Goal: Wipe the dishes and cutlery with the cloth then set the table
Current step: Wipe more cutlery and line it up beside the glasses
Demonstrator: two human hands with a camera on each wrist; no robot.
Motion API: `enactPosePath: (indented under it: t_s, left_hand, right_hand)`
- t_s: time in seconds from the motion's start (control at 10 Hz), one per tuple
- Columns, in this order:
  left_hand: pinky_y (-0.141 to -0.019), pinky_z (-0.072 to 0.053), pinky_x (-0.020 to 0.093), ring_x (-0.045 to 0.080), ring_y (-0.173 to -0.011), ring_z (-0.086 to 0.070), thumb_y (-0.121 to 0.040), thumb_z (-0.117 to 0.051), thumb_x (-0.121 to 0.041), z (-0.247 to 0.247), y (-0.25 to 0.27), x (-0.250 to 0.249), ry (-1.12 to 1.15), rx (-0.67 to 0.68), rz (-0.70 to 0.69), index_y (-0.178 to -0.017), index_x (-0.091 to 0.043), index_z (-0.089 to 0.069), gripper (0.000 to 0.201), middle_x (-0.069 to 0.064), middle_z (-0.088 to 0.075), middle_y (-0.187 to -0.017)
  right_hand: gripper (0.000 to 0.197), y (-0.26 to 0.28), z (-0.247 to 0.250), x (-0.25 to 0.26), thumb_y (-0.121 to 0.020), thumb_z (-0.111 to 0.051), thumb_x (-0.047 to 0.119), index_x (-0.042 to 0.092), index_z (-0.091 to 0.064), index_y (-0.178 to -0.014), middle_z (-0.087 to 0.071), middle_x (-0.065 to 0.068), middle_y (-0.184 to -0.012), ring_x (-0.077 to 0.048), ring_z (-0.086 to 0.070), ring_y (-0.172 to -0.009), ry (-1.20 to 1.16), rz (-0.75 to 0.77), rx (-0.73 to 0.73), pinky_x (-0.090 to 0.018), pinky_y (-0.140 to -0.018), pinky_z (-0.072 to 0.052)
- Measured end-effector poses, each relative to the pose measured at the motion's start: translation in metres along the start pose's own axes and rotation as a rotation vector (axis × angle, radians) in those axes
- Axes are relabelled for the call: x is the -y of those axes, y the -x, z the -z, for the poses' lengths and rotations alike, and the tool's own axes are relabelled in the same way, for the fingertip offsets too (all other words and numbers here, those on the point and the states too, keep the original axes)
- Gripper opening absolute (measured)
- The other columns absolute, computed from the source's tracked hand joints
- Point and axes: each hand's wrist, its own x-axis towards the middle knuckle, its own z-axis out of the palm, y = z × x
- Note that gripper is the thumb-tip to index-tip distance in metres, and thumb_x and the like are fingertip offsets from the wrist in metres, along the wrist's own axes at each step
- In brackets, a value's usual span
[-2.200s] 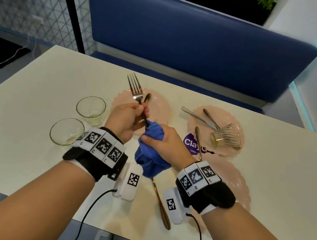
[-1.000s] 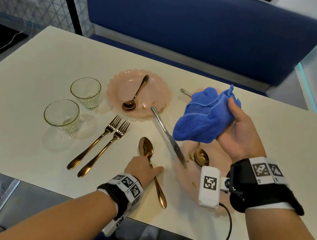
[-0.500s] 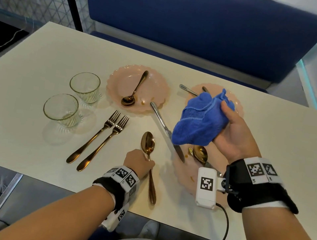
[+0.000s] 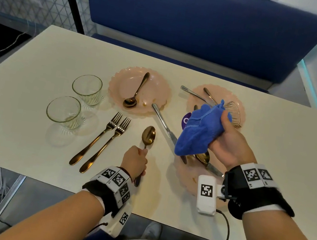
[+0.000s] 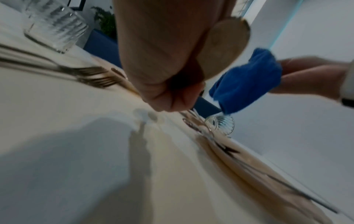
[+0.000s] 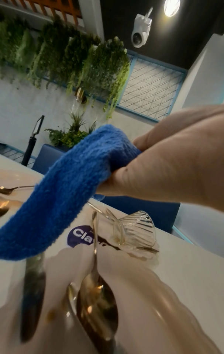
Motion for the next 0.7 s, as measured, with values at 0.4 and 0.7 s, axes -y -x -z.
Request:
enactPosePath:
  t_s: [0.4, 0.7]
  left_hand:
    - [-0.033, -0.028, 0.018, 0.007, -0.033, -0.031, -0.099, -0.041, -0.013, 0.005, 0.035, -0.067, 0.157, 0.292, -0.276, -0.083, -0.012, -0.042, 0.016, 0.005, -0.041, -0.056]
    - [-0.032, -0.027, 0.013, 0.005, -0.03, -0.029, -0.099, -0.041, -0.012, 0.03, 0.036, -0.09, 0.081, 0.419, -0.325, -0.083, -0.01, -0.041, 0.016, 0.0, -0.045, -0.049]
  right_hand:
    - [0.079, -0.047, -0.025, -0.054, -0.074, -0.077, 0.019, 0.032, -0.035, -0.14, -0.043, 0.005, -0.139, -0.015, -0.044, -0.128, 0.655, 0.228, -0.045, -0.04, -0.107, -0.041]
    - [0.025, -0.051, -0.037, -0.021, -0.08, -0.071, 0.008, 0.001, -0.062, -0.102, -0.069, -0.011, -0.103, -0.023, -0.066, -0.094, 0.771, 0.431, -0.085, -0.033, -0.088, -0.052]
